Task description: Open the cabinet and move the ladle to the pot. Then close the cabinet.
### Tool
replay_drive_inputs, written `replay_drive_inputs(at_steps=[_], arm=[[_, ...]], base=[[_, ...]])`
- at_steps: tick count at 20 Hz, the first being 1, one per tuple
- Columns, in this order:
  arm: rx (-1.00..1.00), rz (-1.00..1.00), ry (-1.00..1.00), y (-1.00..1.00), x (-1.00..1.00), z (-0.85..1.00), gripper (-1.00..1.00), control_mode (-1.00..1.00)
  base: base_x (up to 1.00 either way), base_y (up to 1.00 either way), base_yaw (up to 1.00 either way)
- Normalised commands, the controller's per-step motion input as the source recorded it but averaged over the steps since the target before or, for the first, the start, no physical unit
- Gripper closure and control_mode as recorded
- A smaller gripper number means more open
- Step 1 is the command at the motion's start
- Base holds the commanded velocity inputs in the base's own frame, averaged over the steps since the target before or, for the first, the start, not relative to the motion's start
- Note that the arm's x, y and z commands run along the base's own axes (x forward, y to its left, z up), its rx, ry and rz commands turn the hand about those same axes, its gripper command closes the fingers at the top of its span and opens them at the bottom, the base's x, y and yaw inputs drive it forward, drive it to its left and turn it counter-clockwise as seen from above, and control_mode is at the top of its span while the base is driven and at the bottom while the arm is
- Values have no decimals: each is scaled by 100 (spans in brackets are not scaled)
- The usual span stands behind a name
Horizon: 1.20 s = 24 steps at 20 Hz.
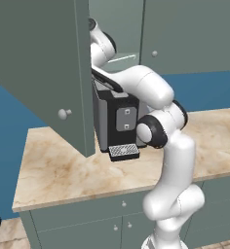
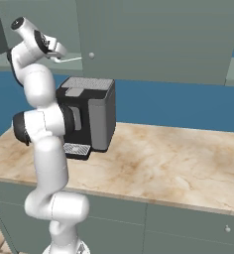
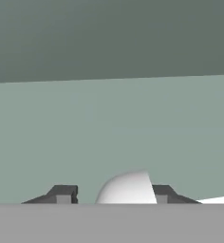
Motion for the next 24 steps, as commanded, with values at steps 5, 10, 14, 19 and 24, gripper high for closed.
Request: replay_drive_inputs(at_steps=[5, 10, 14, 19, 24], arm=[[2, 0, 5, 0, -2, -25, 100, -100], [16, 9, 7, 0, -11, -4, 100, -100], [20, 22, 2, 4, -29, 0, 100, -100], [12, 20, 0, 21, -54, -24, 100, -100], [5, 16, -7, 22, -89, -45, 100, -100]], base=[[0, 0, 0], [0, 0, 0], [0, 0, 0], [0, 0, 0], [0, 0, 0]])
